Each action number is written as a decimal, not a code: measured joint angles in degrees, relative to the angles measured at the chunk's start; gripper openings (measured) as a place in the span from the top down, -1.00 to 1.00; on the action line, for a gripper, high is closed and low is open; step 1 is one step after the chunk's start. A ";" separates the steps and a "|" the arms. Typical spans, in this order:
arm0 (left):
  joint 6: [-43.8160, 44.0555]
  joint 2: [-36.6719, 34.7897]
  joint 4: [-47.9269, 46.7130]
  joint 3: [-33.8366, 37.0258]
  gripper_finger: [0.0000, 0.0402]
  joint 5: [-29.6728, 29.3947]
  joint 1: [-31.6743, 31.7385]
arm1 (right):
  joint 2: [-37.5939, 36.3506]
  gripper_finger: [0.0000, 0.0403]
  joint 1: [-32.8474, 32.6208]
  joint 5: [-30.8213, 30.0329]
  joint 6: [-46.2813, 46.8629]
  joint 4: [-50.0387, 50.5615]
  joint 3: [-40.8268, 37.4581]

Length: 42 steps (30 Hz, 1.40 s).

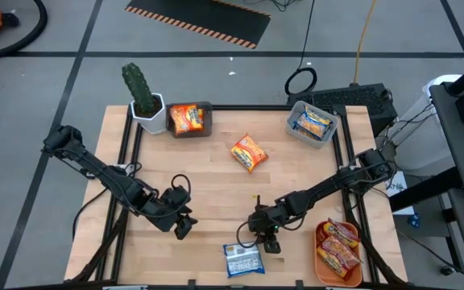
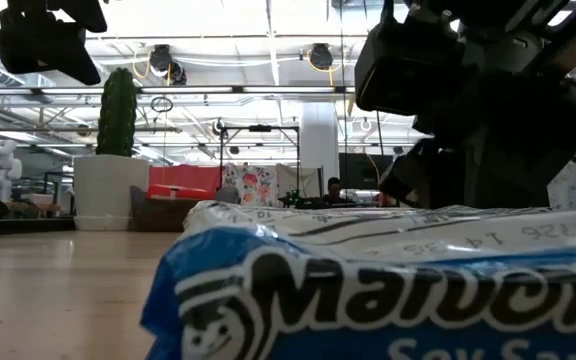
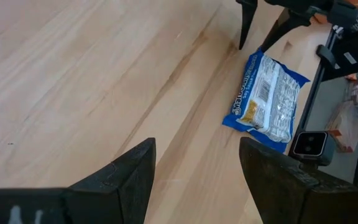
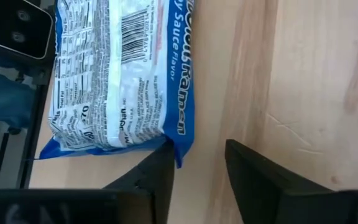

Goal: Sort Maruchan noodles
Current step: Put the blue noodle pack into the gray bin

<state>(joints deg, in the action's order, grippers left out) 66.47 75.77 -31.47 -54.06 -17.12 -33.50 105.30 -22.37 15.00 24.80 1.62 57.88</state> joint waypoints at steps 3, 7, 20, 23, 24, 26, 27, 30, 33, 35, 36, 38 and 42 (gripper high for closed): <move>-0.15 0.00 -0.06 0.00 -0.17 0.00 0.00 | 0.00 0.47 -0.38 0.02 0.40 -0.64 -0.19; -0.15 0.00 -0.10 0.00 -0.17 0.00 0.04 | 0.00 0.64 -1.25 0.07 0.35 -0.67 -0.19; 1.80 0.00 -0.04 0.00 -0.17 0.04 0.04 | 0.00 0.99 -1.57 -2.44 1.00 -3.56 -0.19; 1.80 0.00 -0.01 0.00 -0.17 0.04 0.04 | 0.00 1.00 -1.42 -4.23 3.39 -3.91 -0.19; 1.80 0.00 0.06 0.00 -0.17 0.04 0.04 | -0.03 1.00 -1.35 -4.47 4.33 -3.96 -0.19; 2.28 0.00 0.29 0.00 -0.17 0.04 0.04 | -0.38 1.00 -1.23 -4.64 5.62 -3.98 -0.19; 2.57 0.00 0.25 0.00 -0.17 0.04 0.04 | -0.48 1.00 -1.10 -5.08 6.27 -4.06 -0.19; 2.74 0.00 0.20 0.00 -0.17 0.04 0.16 | -0.74 1.00 -0.62 -6.83 9.42 -3.93 -0.19; 2.66 -0.02 0.02 0.00 -0.17 0.05 0.68 | -1.43 1.00 0.07 -8.02 12.47 -4.43 -0.19; 2.52 -0.02 -0.01 0.00 -0.17 0.03 1.10 | -2.41 1.00 0.49 -9.41 13.66 -4.95 -0.19; 2.43 -0.02 0.00 0.00 -0.17 0.04 1.46 | -3.04 1.00 0.68 -10.41 13.93 -4.93 -0.19; 2.01 -0.02 0.08 0.00 -0.17 0.01 1.90 | -4.37 1.00 1.35 -11.59 14.00 -4.78 -0.19; 1.13 -0.02 0.22 0.00 -0.17 -0.26 3.26 | -6.87 1.00 3.17 -12.42 15.00 -3.77 -0.19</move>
<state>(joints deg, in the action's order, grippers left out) 67.60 75.75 -31.24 -54.06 -17.39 -30.24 98.43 -19.19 2.58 39.80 -2.15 57.69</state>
